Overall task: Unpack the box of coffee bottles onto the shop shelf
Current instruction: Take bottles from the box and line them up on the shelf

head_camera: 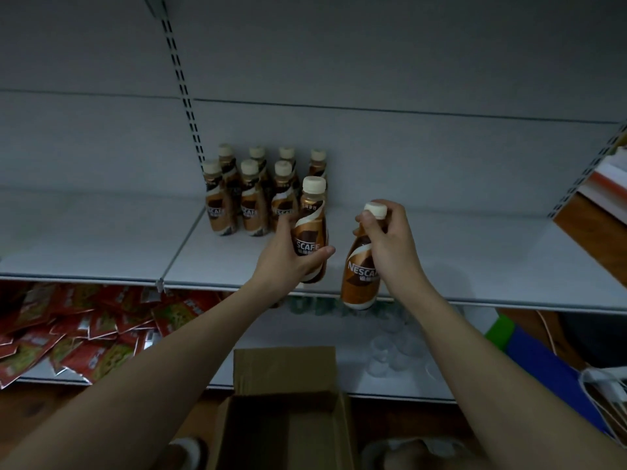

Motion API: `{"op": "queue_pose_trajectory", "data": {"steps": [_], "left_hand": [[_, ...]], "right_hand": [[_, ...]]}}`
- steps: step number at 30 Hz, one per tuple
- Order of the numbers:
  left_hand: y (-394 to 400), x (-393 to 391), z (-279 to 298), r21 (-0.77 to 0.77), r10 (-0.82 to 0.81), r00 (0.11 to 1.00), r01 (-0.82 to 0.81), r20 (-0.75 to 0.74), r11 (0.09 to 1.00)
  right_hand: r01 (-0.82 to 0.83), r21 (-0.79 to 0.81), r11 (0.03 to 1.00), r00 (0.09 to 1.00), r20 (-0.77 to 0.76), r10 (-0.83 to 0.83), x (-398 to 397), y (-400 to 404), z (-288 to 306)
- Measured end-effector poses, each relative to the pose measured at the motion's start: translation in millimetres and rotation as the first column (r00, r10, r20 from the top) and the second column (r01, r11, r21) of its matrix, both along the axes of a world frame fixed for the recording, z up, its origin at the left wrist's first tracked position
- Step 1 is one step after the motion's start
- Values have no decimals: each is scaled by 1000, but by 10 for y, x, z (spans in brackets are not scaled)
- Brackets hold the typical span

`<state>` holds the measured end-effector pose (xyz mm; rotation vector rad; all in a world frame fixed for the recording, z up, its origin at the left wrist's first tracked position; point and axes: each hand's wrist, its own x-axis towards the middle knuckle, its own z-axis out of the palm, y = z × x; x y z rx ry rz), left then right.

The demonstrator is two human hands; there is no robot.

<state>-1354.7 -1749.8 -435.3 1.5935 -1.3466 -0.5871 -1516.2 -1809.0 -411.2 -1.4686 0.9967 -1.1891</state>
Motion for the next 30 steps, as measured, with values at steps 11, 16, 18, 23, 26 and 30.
{"op": "queue_pose_trajectory", "data": {"steps": [11,16,18,23,26,30], "left_hand": [[-531,-110,-91,2,129,984,-130,-124,992],[-777,-150,-212,47,224,972,-221,-71,974],[-860,-167,-245,55,252,967,-250,-29,967],[-1053,-177,-283,63,272,961,-275,44,960],[-1164,-192,-312,51,295,952,-300,83,953],[-1291,-218,-326,69,343,925,-358,165,931]], "right_hand": [[36,-117,993,999,-10,-37,14,-573,204],[33,-175,984,992,-115,-54,141,-987,99],[23,-188,982,987,-152,-52,199,-1121,41],[-5,-200,980,984,-175,-30,297,-1388,-148],[-27,-211,977,986,-168,-9,345,-1529,-206],[-51,-246,968,986,-166,10,431,-1685,-237]]}}
